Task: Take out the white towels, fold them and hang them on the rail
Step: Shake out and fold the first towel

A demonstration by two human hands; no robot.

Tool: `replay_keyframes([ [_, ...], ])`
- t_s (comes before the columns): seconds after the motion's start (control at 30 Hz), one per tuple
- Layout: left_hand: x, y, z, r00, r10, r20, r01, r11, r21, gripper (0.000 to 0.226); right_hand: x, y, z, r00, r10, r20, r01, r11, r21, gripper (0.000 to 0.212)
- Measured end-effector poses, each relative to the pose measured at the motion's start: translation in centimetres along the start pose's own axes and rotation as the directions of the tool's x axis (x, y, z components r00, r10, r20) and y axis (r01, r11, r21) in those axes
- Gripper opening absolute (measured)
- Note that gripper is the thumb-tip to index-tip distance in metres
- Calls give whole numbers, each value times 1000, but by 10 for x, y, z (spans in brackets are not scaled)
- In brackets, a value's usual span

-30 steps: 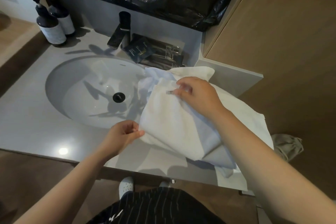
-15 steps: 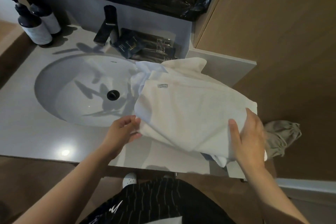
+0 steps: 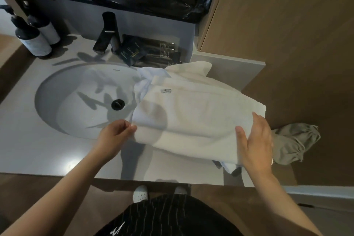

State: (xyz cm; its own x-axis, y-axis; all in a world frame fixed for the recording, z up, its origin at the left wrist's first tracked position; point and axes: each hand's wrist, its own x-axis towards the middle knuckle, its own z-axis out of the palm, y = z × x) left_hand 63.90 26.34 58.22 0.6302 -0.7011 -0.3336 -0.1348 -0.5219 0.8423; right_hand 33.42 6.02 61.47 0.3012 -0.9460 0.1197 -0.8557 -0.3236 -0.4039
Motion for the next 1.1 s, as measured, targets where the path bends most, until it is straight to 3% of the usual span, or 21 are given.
replay_keyframes([
  [0.1, 1, 2, 13, 1000, -21, 13, 20, 999, 30, 28, 5, -15, -7, 1000, -10, -22, 11, 999, 44, 62],
  [0.17, 2, 3, 18, 998, -60, 16, 60, 998, -21, 29, 12, -38, -9, 991, -135, -15, 136, 987, 88, 57],
  [0.33, 0, 4, 18, 998, -63, 6, 64, 995, -72, 30, 41, -119, 8, 873, -473, 120, 469, 881, 58, 41],
  [0.47, -3, 3, 18, 998, -66, -1, 66, 994, -86, 28, 54, -158, 27, 812, -528, 250, 553, 832, -39, 37],
  [0.6, -6, 0, 15, 998, -56, 2, 56, 991, -120, 11, 61, -167, 31, 806, -498, 319, 528, 849, -8, 30],
  [0.73, -10, 0, 13, 1000, -28, -10, 27, 994, -108, 23, 74, -172, 27, 872, -456, 180, 437, 889, 135, 18],
  [0.9, -9, 4, 14, 999, 6, -42, -7, 1000, -26, 40, 86, -181, 44, 900, -341, 273, 382, 917, -116, 27],
  [1.0, -6, 7, 17, 996, -6, -87, 4, 999, -32, 48, 85, -179, 55, 915, -341, 217, 387, 894, -227, 28],
  [1.1, -2, 8, 21, 994, -28, -103, 22, 998, -60, 45, 85, -175, 57, 921, -343, 183, 379, 897, -228, 28],
])
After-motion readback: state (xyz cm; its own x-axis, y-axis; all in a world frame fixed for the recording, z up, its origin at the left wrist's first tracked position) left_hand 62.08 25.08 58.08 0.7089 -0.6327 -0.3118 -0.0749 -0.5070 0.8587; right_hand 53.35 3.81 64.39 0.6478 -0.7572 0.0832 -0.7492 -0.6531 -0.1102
